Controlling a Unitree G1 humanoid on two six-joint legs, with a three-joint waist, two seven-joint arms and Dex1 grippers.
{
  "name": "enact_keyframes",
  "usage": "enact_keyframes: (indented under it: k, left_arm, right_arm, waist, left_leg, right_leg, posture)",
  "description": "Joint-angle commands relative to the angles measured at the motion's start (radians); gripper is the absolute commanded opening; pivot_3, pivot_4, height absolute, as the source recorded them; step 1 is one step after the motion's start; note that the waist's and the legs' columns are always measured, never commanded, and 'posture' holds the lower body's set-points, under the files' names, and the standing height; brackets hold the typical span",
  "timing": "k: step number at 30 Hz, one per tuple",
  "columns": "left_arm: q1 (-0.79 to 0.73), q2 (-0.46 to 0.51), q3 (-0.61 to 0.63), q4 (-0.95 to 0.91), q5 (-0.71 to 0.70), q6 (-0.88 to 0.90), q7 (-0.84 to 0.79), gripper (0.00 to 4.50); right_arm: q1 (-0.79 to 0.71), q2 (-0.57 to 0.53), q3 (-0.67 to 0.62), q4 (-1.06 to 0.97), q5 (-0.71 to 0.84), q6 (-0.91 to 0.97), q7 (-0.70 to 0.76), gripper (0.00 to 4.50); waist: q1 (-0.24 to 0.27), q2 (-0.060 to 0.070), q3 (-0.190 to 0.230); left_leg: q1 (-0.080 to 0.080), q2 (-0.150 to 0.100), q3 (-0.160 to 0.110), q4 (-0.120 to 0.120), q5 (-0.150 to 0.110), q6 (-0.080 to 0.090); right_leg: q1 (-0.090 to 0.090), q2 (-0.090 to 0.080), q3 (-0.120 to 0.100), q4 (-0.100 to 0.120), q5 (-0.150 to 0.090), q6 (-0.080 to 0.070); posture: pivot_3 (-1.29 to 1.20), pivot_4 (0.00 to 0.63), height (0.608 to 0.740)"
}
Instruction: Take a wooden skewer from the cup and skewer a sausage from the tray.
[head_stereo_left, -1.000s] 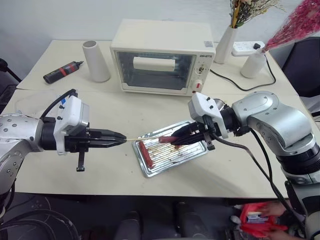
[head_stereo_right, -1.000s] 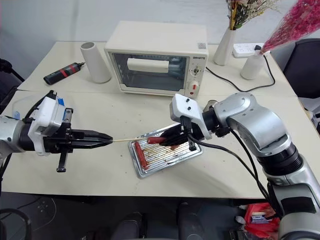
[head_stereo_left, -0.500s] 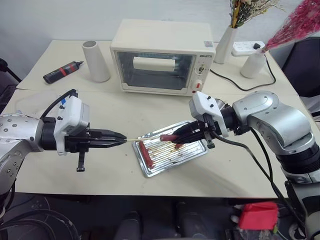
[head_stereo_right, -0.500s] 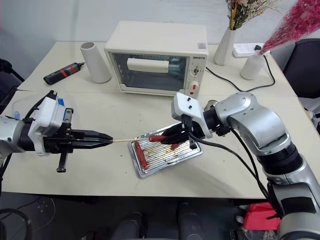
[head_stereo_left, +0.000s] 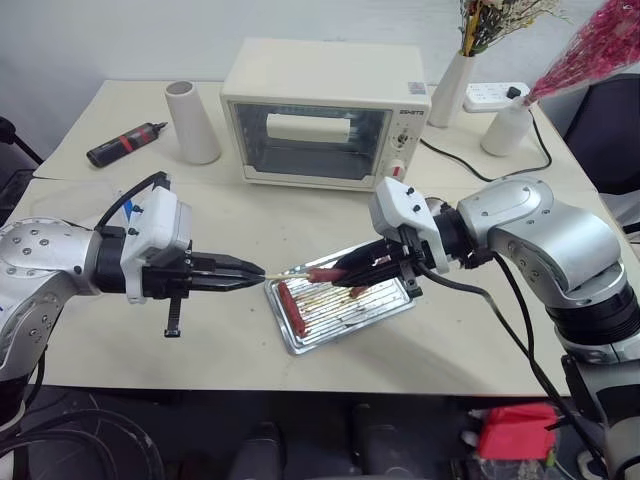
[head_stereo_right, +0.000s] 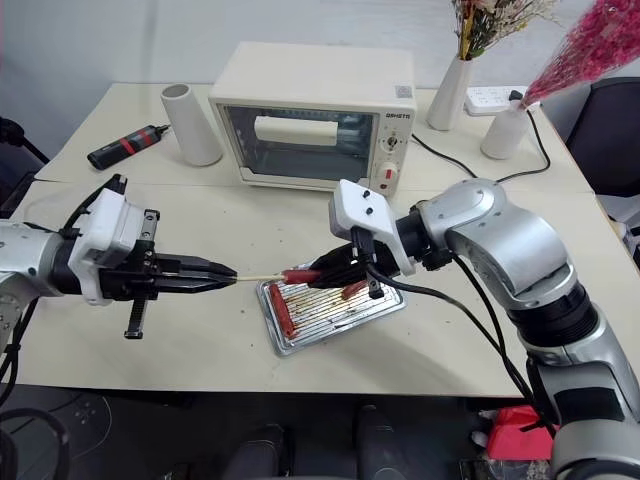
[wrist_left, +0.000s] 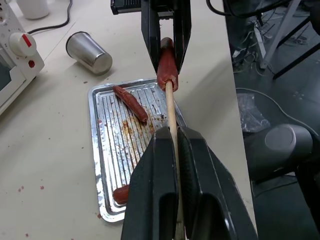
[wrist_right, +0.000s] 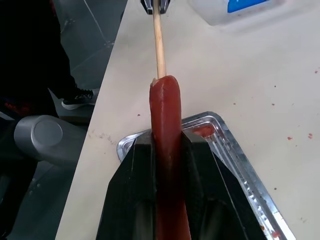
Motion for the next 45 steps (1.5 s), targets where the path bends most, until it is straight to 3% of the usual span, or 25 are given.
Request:
enact_keyframes:
  k: [1,18,21,25,28,34,39,45]
  left_arm:
    - [-0.040,-0.018,-0.038,0.003,0.013,-0.015,-0.007,0.00]
    - [-0.125,-0.114,-0.103,0.041,0.081,-0.021,0.001,0.00]
    - [-0.118,-0.112,-0.090,0.033,0.076,-0.016,0.003,0.00]
    - [-0.073,-0.102,-0.033,-0.011,0.051,0.012,0.036,0.00]
    - [-0.011,-0.099,0.041,-0.061,0.023,0.046,0.087,0.00]
    - [0.174,-0.128,0.244,-0.218,-0.031,0.123,0.255,0.00]
    - [0.380,-0.263,0.457,-0.424,-0.037,0.231,0.555,0.00]
    - [0.487,-0.487,0.559,-0.582,0.084,0.341,0.974,0.00]
  right_arm:
    - [-0.042,0.024,-0.015,-0.046,0.016,-0.038,0.017,0.65]
    - [-0.030,0.069,0.009,-0.039,-0.034,-0.078,0.040,0.65]
    - [-0.021,0.076,0.019,-0.037,-0.041,-0.074,0.040,1.32]
    - [-0.019,0.076,0.025,-0.030,-0.066,-0.089,0.032,2.62]
    - [-0.028,0.060,0.005,-0.002,-0.077,-0.104,0.028,2.62]
    - [-0.105,0.025,-0.058,0.125,-0.081,-0.119,0.035,2.62]
    - [-0.175,0.032,-0.127,0.231,-0.058,-0.080,0.003,2.62]
    - [-0.219,0.084,-0.197,0.286,0.002,0.020,-0.067,2.62]
  waist:
    - [0.000,0.000,0.000]
    - [0.000,0.000,0.000]
    - [-0.002,0.000,0.000]
    - [0.000,0.000,0.000]
    - [-0.001,0.000,0.000]
    - [0.000,0.000,0.000]
    - [-0.001,0.000,0.000]
    - [0.002,-0.001,0.000]
  left_leg:
    - [0.000,0.000,0.000,0.000,0.000,0.000]
    - [0.000,-0.001,0.000,0.000,0.000,0.000]
    - [0.000,0.000,0.000,0.000,0.000,0.000]
    - [0.000,0.000,-0.001,0.000,0.000,0.000]
    - [0.000,0.002,-0.001,0.000,0.000,0.000]
    - [0.000,0.003,-0.002,0.000,0.000,0.000]
    - [0.001,0.004,-0.001,0.000,0.000,0.000]
    - [0.001,0.004,-0.001,0.001,0.000,0.000]
  right_leg:
    - [0.000,0.000,0.000,0.000,0.000,0.000]
    - [0.000,0.000,0.000,0.001,0.000,0.000]
    - [0.000,0.000,0.000,0.001,0.000,0.000]
    - [0.000,0.000,0.000,0.002,0.000,0.000]
    - [0.000,-0.002,0.000,0.002,0.000,0.000]
    - [0.000,-0.002,0.000,0.001,0.000,0.000]
    - [0.000,-0.003,-0.001,0.001,0.000,0.000]
    - [0.000,-0.003,-0.001,0.001,0.000,0.000]
  posture:
    - [0.00,0.150,0.740]
    - [0.00,0.150,0.740]
    - [0.00,0.150,0.740]
    - [0.00,0.150,0.740]
    - [0.00,0.150,0.740]
    - [0.00,0.150,0.740]
    - [0.00,0.150,0.740]
    - [0.00,0.150,0.740]
